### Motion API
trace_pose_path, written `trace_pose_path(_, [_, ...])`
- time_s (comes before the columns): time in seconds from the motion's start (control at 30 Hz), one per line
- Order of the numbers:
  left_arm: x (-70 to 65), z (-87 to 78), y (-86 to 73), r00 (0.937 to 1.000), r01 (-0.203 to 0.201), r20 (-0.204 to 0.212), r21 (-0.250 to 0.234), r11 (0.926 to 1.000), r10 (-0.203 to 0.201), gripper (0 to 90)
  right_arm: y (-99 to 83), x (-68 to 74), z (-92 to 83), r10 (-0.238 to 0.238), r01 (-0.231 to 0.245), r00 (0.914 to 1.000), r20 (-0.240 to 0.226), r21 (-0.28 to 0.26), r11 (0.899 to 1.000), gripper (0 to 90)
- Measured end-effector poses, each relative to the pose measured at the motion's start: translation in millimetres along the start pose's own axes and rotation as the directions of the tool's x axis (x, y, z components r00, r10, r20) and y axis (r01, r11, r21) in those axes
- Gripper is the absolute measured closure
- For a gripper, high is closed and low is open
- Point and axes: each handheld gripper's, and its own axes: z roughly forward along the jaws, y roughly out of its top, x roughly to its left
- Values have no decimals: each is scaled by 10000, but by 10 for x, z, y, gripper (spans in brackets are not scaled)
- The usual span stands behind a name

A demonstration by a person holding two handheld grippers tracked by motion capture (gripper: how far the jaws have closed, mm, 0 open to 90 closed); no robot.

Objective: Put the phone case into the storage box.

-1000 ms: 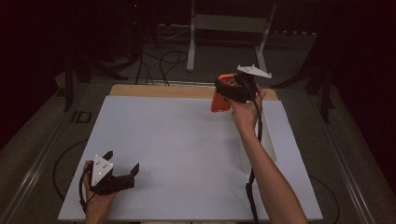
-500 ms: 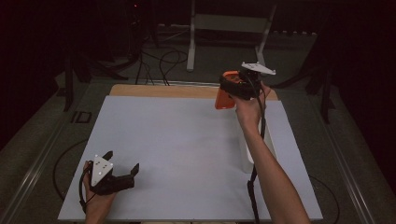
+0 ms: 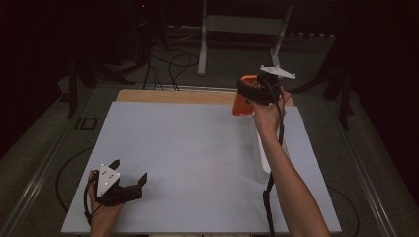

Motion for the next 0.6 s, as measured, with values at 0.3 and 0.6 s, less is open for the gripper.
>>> trace_pose_path(0.3, [-2, 3, -1, 10000, 13, 2, -13, 10000, -13, 1, -3, -61, 18, -14, 13, 9998, 220, 66, 10000, 162])
trace_pose_path(0.6, [3, -1, -1, 10000, 12, -14, -4, 10000, -12, 1, -2, -114, 32, -79, 75, 9990, 444, 87, 9999, 162])
